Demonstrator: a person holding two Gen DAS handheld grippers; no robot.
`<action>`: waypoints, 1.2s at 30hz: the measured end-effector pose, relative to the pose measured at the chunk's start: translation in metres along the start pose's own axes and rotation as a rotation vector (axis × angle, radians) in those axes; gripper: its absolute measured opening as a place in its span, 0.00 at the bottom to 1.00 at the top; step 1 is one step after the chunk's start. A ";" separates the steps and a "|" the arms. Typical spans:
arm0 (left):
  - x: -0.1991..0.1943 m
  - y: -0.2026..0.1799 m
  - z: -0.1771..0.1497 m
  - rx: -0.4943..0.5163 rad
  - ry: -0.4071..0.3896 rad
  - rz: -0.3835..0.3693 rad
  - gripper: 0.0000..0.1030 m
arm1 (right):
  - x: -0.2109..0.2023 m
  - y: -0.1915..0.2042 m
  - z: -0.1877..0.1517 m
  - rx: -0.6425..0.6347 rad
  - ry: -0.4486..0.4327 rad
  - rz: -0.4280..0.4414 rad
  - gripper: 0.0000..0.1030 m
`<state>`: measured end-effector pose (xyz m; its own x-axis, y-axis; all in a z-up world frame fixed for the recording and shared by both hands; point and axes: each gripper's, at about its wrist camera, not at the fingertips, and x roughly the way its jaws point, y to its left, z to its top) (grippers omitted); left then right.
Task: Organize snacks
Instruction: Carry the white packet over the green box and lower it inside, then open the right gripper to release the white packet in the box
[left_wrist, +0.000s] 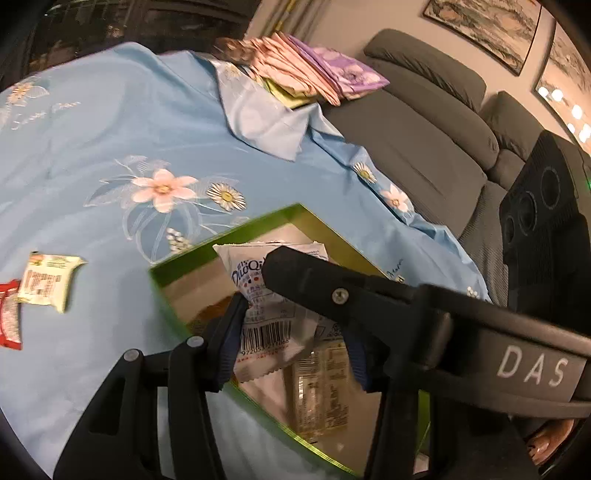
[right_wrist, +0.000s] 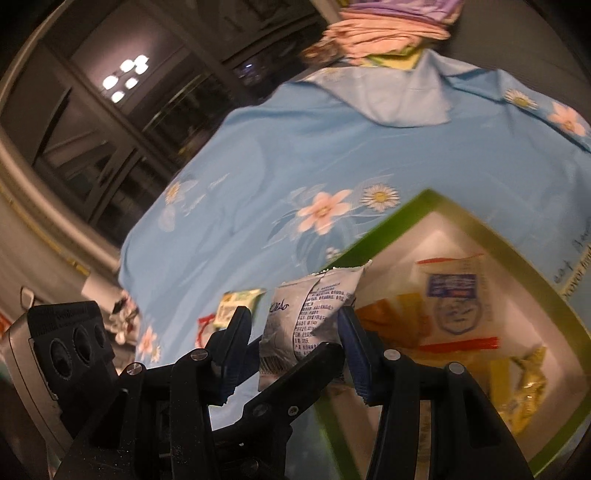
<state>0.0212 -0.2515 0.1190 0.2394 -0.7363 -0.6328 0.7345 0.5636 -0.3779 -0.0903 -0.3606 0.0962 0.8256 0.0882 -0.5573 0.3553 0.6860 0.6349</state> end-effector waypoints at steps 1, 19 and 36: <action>0.004 -0.002 0.000 -0.001 0.011 -0.008 0.48 | -0.001 -0.005 0.001 0.016 0.000 -0.011 0.51; 0.036 0.000 -0.008 -0.092 0.114 -0.020 0.58 | 0.008 -0.048 0.003 0.137 0.073 -0.097 0.51; -0.075 0.059 -0.029 -0.192 -0.066 0.353 0.97 | -0.005 -0.011 0.004 0.033 -0.038 -0.112 0.79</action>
<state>0.0277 -0.1518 0.1246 0.5002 -0.5039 -0.7042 0.4697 0.8411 -0.2682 -0.0963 -0.3713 0.0943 0.7957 -0.0156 -0.6055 0.4601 0.6655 0.5876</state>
